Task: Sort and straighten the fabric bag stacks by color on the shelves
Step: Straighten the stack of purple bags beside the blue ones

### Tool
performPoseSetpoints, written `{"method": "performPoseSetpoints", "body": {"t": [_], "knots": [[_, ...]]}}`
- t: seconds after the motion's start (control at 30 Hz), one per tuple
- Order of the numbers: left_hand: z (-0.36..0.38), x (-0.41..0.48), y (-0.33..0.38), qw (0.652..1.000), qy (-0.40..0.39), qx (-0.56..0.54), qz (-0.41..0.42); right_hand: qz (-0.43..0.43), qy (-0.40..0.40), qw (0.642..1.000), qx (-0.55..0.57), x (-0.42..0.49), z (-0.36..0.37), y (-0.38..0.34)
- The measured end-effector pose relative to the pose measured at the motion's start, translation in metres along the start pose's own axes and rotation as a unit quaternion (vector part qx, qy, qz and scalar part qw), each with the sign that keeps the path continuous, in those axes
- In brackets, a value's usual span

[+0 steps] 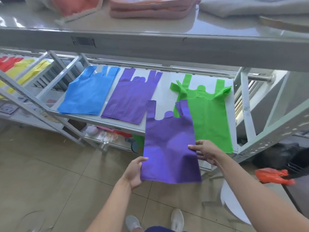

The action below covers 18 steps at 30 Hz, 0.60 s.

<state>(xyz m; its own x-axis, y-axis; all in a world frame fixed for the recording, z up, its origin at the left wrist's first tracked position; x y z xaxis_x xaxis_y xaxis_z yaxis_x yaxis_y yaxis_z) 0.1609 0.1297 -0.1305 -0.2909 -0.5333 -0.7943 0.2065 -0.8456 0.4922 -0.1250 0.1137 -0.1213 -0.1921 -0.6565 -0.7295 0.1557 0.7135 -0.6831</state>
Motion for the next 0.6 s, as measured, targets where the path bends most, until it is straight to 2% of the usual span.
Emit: {"method": "performPoseSetpoints", "body": {"t": [0.1, 0.2, 0.3, 0.47, 0.6], "knots": [[-0.002, 0.011, 0.01, 0.999, 0.027, 0.026, -0.003, -0.012, -0.005, 0.999, 0.046, -0.001, -0.003, -0.001], [0.003, 0.019, 0.027, 0.992, 0.054, 0.106, 0.037, -0.004, -0.027, 0.995, 0.093, -0.008, -0.007, 0.004], [0.014, 0.018, 0.035, 0.985, 0.062, 0.154, 0.058, -0.009, -0.022, 0.996, 0.09, -0.014, -0.007, 0.008], [0.018, 0.008, 0.045, 0.972, 0.084, 0.198, 0.096, -0.066, 0.079, 0.995, -0.006, -0.003, -0.009, 0.015], [0.022, 0.009, 0.065, 0.967, 0.077, 0.197, 0.139, -0.075, 0.108, 0.99, 0.059, -0.013, -0.003, 0.01]]}}
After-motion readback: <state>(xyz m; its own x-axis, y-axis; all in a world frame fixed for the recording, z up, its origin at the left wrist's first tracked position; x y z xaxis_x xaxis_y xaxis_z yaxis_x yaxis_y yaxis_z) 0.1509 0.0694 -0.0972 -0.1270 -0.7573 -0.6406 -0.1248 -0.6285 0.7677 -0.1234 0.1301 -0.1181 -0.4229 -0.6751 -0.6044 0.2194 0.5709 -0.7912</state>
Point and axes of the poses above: each hand's wrist, its own x-axis towards the middle knuckle, its own z-axis out of the palm, y = z × x, the point moved 10 cm from there along x, towards the middle knuckle, and after that the axes turned 9 degrees about y, right-handed, at the moved point
